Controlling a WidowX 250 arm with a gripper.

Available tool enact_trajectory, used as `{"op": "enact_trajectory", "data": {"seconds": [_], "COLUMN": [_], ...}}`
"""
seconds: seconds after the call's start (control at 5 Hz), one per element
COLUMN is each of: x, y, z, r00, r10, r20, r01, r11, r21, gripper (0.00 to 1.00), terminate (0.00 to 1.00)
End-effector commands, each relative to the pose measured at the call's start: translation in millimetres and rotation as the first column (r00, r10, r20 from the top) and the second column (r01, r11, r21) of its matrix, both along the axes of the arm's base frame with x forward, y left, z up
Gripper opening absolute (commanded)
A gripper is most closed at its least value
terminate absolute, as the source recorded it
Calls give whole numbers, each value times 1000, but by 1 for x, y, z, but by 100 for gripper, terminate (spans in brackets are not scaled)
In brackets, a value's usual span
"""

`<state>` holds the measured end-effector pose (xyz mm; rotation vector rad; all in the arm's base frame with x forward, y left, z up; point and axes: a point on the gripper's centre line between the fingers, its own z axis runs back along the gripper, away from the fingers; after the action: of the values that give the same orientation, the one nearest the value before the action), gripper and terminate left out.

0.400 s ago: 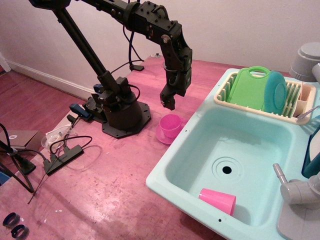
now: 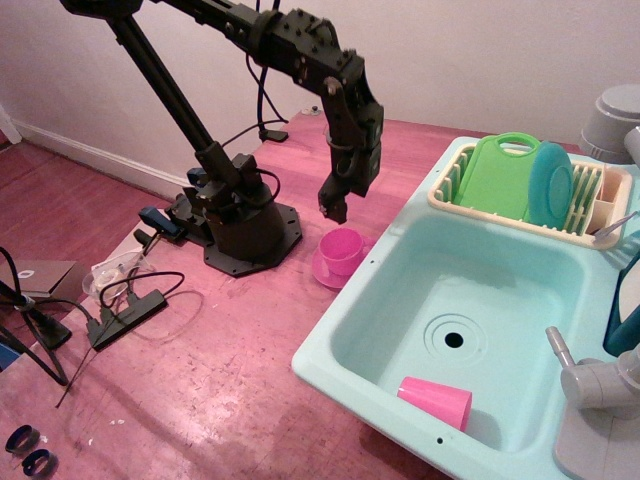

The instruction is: Put cup from anywhere into sink

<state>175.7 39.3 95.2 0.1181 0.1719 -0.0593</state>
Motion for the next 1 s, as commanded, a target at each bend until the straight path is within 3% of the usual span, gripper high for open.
{"op": "enact_trajectory", "data": {"seconds": [0.0,0.8], "x": [-9,-10], "y": [-5,-26], "z": [-14,-64], "r00": [1000,998], "r10": [6,-41], "r20": [6,-42], "r01": [-6,38], "r11": [1000,997], "r21": [-16,-67], "gripper": [100,100], "terminate": [0,0]}}
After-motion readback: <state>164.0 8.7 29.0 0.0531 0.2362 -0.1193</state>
